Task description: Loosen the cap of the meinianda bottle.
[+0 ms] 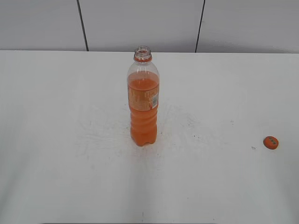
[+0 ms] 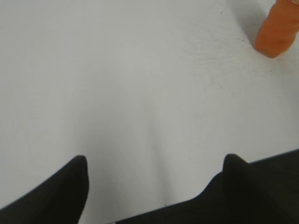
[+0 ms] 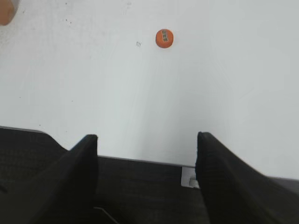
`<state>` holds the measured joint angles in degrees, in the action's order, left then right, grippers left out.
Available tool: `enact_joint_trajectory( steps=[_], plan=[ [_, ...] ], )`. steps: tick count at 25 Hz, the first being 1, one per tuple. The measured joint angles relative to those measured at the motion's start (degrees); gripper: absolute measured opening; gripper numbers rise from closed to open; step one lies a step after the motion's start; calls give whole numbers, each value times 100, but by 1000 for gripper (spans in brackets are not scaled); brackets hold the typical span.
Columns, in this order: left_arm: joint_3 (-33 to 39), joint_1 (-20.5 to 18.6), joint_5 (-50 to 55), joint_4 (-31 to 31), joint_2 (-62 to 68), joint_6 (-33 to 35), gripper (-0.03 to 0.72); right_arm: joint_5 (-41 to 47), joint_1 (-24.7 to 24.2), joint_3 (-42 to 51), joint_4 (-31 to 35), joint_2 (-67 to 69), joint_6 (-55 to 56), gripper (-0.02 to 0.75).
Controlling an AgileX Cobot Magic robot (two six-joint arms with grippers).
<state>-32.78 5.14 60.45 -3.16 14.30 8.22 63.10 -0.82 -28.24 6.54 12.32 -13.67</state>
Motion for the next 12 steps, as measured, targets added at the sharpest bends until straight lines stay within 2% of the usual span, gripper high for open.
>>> enact_joint_trajectory(
  steps=[5, 12],
  plan=[
    [2, 0, -73, -23, -892, 33, 533, -300, 0, 261, 0, -696, -133, 491],
    [17, 0, -87, -70, -1465, -461, 533, -408, 0, 282, 0, -1133, -144, 491]
  ],
)
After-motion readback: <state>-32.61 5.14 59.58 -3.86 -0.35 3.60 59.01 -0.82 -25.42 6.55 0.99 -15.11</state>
